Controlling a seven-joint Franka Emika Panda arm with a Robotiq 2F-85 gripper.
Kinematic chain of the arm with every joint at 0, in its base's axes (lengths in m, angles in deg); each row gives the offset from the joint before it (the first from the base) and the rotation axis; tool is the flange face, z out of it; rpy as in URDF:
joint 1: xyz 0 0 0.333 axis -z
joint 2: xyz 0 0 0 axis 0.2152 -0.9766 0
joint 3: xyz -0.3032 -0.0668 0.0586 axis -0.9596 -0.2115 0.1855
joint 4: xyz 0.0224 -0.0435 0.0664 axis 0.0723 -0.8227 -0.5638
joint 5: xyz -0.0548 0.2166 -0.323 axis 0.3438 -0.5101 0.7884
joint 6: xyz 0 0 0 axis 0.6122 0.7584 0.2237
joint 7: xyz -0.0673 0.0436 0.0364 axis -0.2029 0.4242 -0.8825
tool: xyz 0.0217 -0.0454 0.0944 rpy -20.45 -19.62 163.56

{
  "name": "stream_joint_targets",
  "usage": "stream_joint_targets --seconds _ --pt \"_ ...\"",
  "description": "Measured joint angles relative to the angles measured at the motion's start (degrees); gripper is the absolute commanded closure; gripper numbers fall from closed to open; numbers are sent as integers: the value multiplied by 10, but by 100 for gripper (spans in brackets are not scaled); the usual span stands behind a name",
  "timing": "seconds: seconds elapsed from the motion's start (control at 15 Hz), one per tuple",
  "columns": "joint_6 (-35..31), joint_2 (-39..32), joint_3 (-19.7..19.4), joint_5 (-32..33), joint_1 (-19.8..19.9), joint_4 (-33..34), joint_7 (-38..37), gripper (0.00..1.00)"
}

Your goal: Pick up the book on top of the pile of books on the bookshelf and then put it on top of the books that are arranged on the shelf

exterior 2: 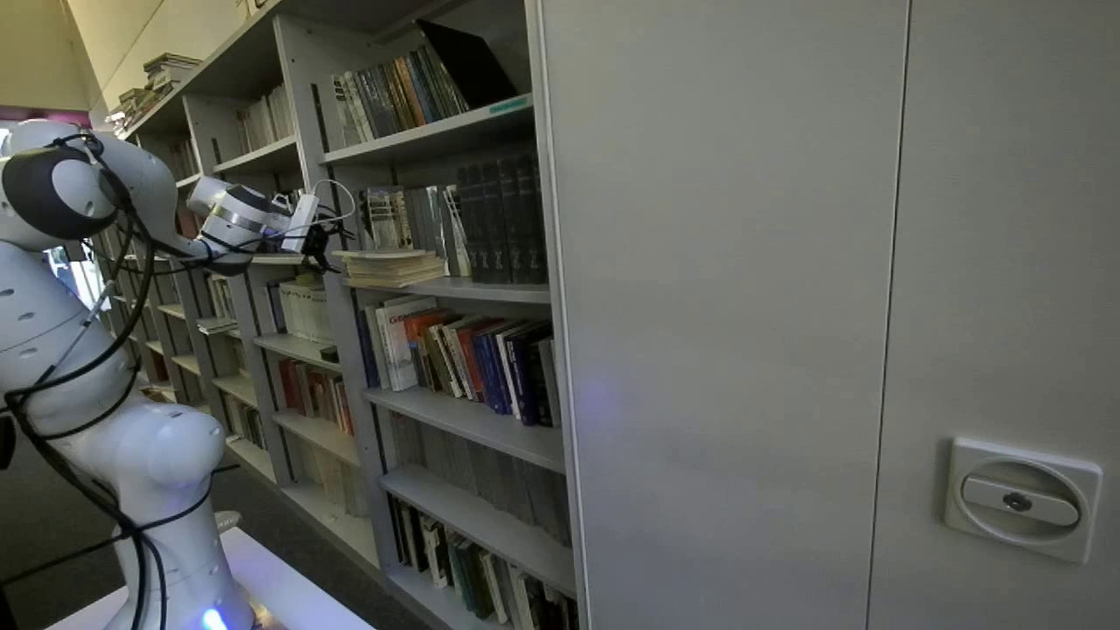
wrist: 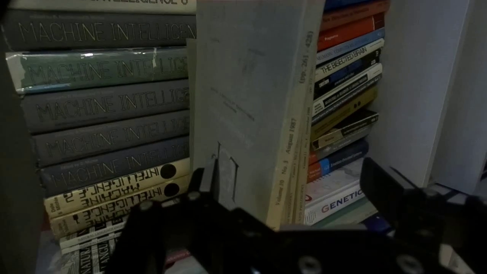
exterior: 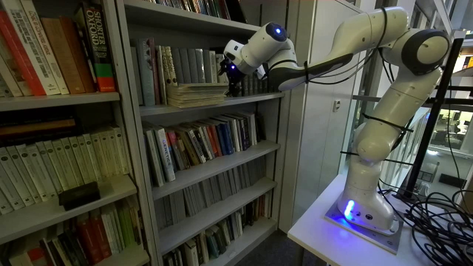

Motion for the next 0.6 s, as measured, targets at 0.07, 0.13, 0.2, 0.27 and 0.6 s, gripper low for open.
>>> stream_joint_targets --seconds 0.07,0.13,0.2,0.27,0.6 --pt "0 -4 0 5 0 4 -2 0" --pt "0 -8 0 11 0 8 -6 0" --pt "0 -12 0 17 0 11 -10 0" --pt "0 -16 0 23 0 15 -14 0" --pt "3 -28 0 52 2 28 -40 0"
